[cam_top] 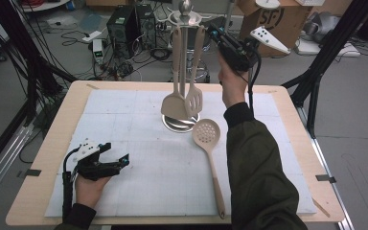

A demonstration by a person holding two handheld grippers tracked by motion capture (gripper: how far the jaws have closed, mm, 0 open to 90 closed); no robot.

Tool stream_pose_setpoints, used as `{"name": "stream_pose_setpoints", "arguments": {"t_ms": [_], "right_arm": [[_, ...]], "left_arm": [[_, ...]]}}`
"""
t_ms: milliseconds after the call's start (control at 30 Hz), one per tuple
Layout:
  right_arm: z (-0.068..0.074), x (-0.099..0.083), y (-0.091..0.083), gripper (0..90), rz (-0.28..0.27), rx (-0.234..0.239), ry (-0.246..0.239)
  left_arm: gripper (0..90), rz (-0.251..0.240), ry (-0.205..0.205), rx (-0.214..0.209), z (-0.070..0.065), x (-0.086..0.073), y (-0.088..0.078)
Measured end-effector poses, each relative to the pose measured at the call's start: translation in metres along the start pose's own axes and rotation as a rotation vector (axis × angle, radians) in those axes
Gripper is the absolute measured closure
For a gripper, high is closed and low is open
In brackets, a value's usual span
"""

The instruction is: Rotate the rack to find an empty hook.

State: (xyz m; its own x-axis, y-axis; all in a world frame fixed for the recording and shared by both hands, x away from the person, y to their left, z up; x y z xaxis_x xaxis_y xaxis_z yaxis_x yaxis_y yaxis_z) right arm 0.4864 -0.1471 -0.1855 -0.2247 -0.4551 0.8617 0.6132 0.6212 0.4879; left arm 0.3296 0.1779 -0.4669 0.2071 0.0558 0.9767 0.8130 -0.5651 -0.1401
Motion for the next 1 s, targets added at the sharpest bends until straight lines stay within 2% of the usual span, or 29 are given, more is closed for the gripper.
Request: {"name": "stream_pose_setpoints", "arguments": {"t_ms": [300,1000], "right_arm": [[0.007,0.005,0.006,89.8,-0.005,0.019,-0.021],[0.015,0.006,0.004,89.8,0.014,0.047,-0.025]], "left_arm": [[12.0,0.002,-0.003,0.003,0.001,0.0,0.0],[12.0,0.006,0.001,0.0,-0.001,-0.001,0.001]]}}
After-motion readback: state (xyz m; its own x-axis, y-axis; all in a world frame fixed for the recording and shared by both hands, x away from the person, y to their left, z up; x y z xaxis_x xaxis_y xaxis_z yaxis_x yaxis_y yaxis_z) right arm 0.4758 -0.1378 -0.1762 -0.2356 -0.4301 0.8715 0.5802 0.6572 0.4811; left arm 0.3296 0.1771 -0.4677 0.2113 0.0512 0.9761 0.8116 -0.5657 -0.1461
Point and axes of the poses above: each handheld gripper's, and its own axes: y roughly forward along the jaws, x roughly out of its top, z roughly to its left, the point moved 7 cm from there along y, roughly forward along the jaws, and after that the axes turned 13 degrees about -z, right-handed, at the moved point
